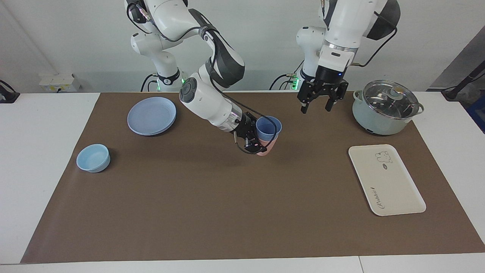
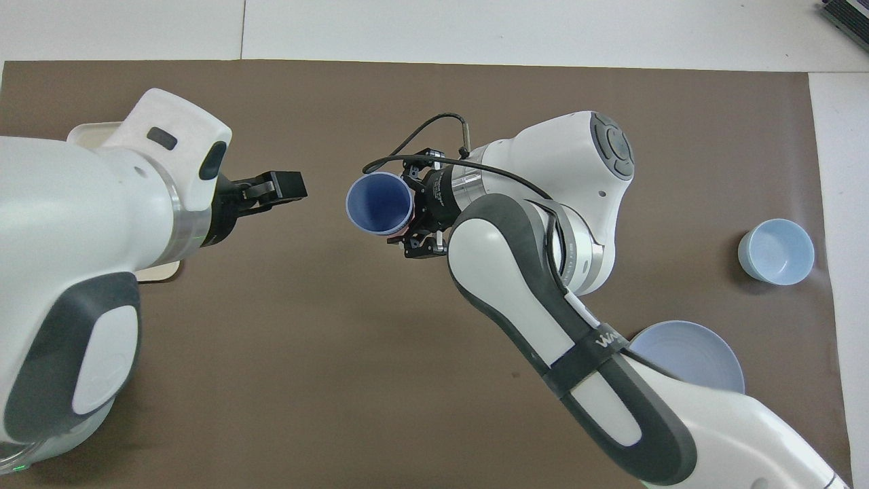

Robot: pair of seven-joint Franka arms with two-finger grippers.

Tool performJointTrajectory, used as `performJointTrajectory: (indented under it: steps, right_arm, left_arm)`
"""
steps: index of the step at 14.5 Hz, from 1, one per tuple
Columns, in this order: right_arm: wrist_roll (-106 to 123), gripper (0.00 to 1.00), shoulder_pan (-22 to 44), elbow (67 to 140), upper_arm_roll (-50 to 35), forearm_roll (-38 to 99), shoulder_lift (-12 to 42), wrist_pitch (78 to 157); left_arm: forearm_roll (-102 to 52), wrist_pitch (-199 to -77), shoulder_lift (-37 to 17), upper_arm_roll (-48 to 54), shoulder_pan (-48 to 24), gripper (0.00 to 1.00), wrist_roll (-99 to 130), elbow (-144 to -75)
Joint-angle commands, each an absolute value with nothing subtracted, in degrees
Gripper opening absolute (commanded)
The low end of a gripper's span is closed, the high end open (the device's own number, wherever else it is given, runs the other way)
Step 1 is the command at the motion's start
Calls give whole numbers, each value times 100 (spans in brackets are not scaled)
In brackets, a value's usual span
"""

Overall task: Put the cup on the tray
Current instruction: 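Grasp the rim of the inner blue cup with the left gripper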

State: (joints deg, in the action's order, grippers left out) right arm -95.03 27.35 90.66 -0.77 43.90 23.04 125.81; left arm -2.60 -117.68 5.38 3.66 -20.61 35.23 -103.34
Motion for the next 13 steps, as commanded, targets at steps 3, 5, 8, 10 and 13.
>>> performJointTrajectory:
  steps: [3,5,8,10,13]
  right_arm:
    - [-9633,0,2733,9149,-79,4307,2241,12806]
    - [-9624,0,2733,9176,-79,4307,2233,12806]
    - [-9615,0,2733,9211,-79,4307,2224,12884]
    - [-9615,0,2733,9237,-79,4307,2215,12955]
    - [-9615,0,2733,9246,-79,4307,2215,12955]
  left_arm:
    - [-448,-12603,422,246,-2496,80,4043,-10652]
    - [-448,-12891,300,246,-2732,72,4261,-10783]
    - [-448,-13315,44,237,-2847,71,4412,-10845]
    - [-440,-13342,-70,237,-2848,71,4377,-10854]
    - [-439,-13342,-114,229,-2821,47,4350,-10820]
